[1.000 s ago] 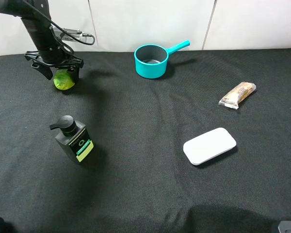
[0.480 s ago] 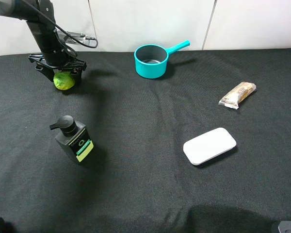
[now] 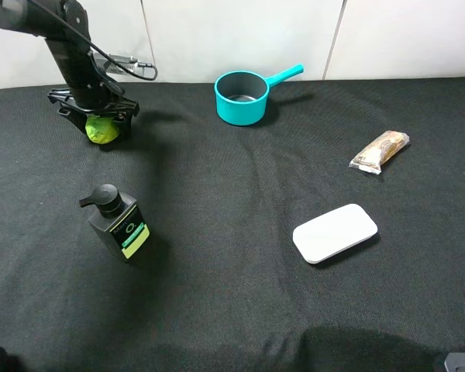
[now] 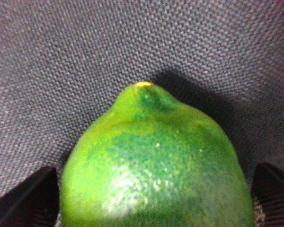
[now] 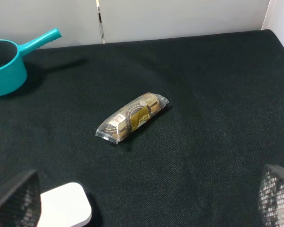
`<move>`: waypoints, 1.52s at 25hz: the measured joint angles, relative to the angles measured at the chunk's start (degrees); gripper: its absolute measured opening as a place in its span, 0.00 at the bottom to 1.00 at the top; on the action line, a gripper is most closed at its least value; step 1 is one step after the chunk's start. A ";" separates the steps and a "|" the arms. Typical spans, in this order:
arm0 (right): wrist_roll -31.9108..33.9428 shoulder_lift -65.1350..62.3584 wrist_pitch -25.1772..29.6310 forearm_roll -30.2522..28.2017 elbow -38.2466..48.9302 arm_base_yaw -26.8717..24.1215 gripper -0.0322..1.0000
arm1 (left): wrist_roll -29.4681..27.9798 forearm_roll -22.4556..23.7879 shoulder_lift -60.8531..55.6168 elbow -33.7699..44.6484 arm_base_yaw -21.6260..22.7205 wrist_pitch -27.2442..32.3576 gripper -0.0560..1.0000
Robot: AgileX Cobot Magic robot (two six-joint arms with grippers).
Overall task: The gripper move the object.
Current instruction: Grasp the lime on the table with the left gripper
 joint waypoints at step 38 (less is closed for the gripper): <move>0.00 0.00 0.00 0.06 0.00 0.00 0.70 | 0.06 -0.12 0.65 -3.49 -0.17 2.37 0.81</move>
